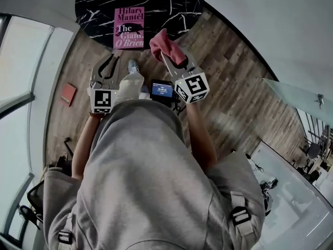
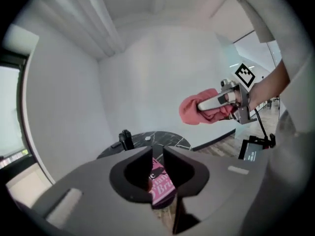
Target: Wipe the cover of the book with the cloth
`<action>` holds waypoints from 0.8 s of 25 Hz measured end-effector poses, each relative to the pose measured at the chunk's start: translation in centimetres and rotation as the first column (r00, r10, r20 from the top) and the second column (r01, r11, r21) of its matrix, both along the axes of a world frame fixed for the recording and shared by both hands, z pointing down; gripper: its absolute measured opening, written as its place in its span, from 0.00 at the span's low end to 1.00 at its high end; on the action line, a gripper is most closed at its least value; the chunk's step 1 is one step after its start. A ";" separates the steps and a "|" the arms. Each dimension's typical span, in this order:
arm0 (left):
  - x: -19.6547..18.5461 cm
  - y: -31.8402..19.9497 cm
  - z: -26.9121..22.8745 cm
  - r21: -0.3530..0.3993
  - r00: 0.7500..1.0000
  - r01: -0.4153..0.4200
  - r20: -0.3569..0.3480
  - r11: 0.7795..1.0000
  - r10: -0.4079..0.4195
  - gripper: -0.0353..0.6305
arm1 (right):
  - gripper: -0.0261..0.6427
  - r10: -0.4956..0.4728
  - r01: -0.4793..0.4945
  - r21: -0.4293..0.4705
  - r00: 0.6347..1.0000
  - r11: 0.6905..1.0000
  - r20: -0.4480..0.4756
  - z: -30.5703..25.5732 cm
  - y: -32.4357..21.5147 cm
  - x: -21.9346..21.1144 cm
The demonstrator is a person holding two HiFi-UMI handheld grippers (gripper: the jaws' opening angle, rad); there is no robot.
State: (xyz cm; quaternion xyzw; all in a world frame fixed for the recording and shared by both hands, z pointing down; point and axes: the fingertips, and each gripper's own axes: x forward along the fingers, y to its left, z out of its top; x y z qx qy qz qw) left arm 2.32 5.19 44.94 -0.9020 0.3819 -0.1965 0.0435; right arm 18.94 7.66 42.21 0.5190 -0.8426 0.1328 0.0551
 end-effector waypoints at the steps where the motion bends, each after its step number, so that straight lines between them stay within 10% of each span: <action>1: -0.4 0.9 -1.5 0.034 1.000 0.008 0.001 0.999 -0.008 0.14 | 0.20 0.025 -0.026 0.038 0.999 0.999 0.027 -1.1 1.4 0.2; 8: -3.4 6.0 -7.3 0.024 0.994 0.098 -0.053 0.995 -0.097 0.08 | 0.20 0.025 -0.043 0.225 0.996 0.973 0.082 -7.8 7.9 -2.1; 20: -6.8 8.3 -14.9 0.188 0.972 -0.006 -0.228 0.982 0.050 0.07 | 0.20 0.103 -0.080 0.489 0.995 0.868 -0.019 -19.7 11.6 -10.2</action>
